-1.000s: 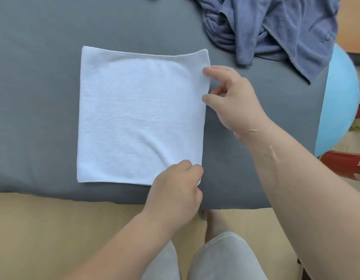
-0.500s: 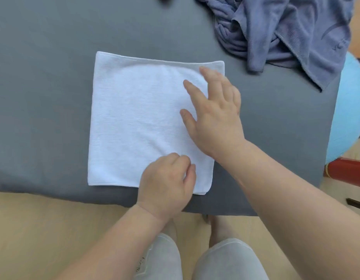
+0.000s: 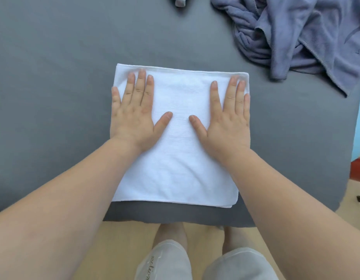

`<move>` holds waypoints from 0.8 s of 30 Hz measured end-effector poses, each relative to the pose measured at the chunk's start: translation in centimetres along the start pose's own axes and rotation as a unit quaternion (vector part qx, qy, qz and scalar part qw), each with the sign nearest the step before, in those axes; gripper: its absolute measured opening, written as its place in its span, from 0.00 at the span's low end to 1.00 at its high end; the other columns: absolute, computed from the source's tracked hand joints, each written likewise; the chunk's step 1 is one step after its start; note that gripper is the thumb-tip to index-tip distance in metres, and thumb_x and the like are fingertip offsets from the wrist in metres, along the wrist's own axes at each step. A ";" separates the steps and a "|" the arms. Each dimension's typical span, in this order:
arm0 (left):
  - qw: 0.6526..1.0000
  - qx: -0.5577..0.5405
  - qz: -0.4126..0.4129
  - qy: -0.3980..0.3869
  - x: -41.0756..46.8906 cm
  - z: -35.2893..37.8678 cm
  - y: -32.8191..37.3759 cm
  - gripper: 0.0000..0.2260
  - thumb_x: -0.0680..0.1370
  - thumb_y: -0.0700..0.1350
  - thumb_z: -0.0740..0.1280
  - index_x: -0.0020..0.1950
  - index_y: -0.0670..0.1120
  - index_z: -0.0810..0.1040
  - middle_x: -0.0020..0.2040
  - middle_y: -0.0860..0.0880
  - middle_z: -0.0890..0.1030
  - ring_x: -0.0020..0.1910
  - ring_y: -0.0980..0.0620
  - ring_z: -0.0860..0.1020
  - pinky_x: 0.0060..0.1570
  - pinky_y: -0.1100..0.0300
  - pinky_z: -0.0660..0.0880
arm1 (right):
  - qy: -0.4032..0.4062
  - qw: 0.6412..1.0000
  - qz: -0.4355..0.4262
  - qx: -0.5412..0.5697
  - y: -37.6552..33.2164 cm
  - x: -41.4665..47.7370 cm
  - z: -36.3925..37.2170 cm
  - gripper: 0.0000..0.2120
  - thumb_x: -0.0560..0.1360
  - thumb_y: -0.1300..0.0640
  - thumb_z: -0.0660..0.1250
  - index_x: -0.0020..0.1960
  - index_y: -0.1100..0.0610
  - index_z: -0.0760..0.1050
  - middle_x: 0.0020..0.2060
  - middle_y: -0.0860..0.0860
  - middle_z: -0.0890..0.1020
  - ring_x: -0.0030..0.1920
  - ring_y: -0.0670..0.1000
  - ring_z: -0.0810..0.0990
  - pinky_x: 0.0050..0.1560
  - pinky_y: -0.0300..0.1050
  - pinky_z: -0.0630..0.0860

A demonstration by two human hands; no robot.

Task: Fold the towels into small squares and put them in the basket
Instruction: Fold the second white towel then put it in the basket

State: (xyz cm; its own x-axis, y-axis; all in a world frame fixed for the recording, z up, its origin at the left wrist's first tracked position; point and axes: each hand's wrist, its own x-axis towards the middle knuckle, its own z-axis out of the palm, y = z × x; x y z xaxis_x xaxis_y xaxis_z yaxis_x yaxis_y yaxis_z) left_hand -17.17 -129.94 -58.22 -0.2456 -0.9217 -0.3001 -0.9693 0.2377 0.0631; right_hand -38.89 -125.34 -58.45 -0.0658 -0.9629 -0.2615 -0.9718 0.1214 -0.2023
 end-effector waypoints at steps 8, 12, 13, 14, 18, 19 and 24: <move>1.000 0.006 0.022 0.004 3.6 -1.3 -2.1 0.41 0.78 0.71 0.43 0.81 0.45 0.39 0.82 0.47 0.38 0.80 0.48 0.38 0.77 0.39 0.41 | 0.002 1.000 0.003 -0.004 0.0 0.9 -0.4 0.43 0.78 0.28 0.48 0.82 0.51 0.40 0.80 0.61 0.37 0.80 0.60 0.34 0.79 0.59 0.39; 0.999 0.011 0.039 -0.012 4.0 -2.0 -2.7 0.35 0.81 0.65 0.43 0.82 0.46 0.40 0.82 0.47 0.38 0.80 0.49 0.38 0.77 0.39 0.40 | 0.003 1.000 0.000 0.009 0.4 1.6 -0.9 0.37 0.81 0.34 0.50 0.82 0.52 0.45 0.80 0.62 0.40 0.80 0.61 0.37 0.80 0.58 0.38; 0.999 0.015 0.046 -0.010 4.1 -2.3 -3.0 0.34 0.82 0.63 0.44 0.82 0.46 0.42 0.82 0.47 0.40 0.81 0.48 0.40 0.77 0.40 0.40 | 0.023 0.999 -0.017 0.018 0.7 2.2 -1.2 0.33 0.82 0.39 0.53 0.81 0.54 0.51 0.80 0.63 0.47 0.81 0.63 0.43 0.80 0.59 0.42; 0.998 0.017 0.054 -0.002 4.3 -2.8 -3.3 0.32 0.83 0.61 0.47 0.82 0.46 0.46 0.82 0.46 0.44 0.81 0.47 0.44 0.77 0.41 0.42 | 0.054 0.997 -0.046 0.021 1.0 3.0 -1.6 0.29 0.83 0.45 0.56 0.79 0.57 0.58 0.79 0.65 0.56 0.79 0.65 0.52 0.79 0.61 0.49; 0.994 0.005 0.098 0.042 5.9 -5.5 -3.8 0.23 0.80 0.55 0.62 0.71 0.45 0.72 0.67 0.44 0.72 0.65 0.40 0.68 0.66 0.45 0.62 | 0.093 0.985 -0.144 -0.032 1.8 6.5 -4.3 0.22 0.76 0.57 0.65 0.68 0.62 0.72 0.56 0.62 0.77 0.55 0.65 0.74 0.57 0.61 0.73; 0.994 0.014 0.105 0.037 6.5 -6.2 -3.8 0.20 0.78 0.55 0.64 0.66 0.46 0.75 0.61 0.44 0.74 0.60 0.40 0.70 0.61 0.46 0.65 | 0.070 0.985 -0.149 -0.055 1.7 7.1 -5.0 0.20 0.75 0.56 0.68 0.66 0.61 0.74 0.53 0.61 0.77 0.52 0.65 0.74 0.54 0.60 0.74; 0.993 0.039 0.103 -0.050 8.6 -8.7 -3.6 0.11 0.74 0.48 0.67 0.55 0.49 0.78 0.54 0.45 0.74 0.56 0.40 0.70 0.56 0.48 0.68 | -0.061 0.985 -0.112 -0.114 0.6 8.8 -7.6 0.17 0.78 0.50 0.68 0.62 0.58 0.74 0.56 0.59 0.76 0.58 0.63 0.73 0.54 0.57 0.71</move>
State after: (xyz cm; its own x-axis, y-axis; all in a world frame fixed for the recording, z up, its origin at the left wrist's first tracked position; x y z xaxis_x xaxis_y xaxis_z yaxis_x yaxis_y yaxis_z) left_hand -15.87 -141.42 -52.76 -0.4319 -0.8171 -0.3819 -0.8938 0.4444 0.0600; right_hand -41.72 -135.56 -53.72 0.1695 -0.9218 -0.3486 -0.9855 -0.1605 -0.0547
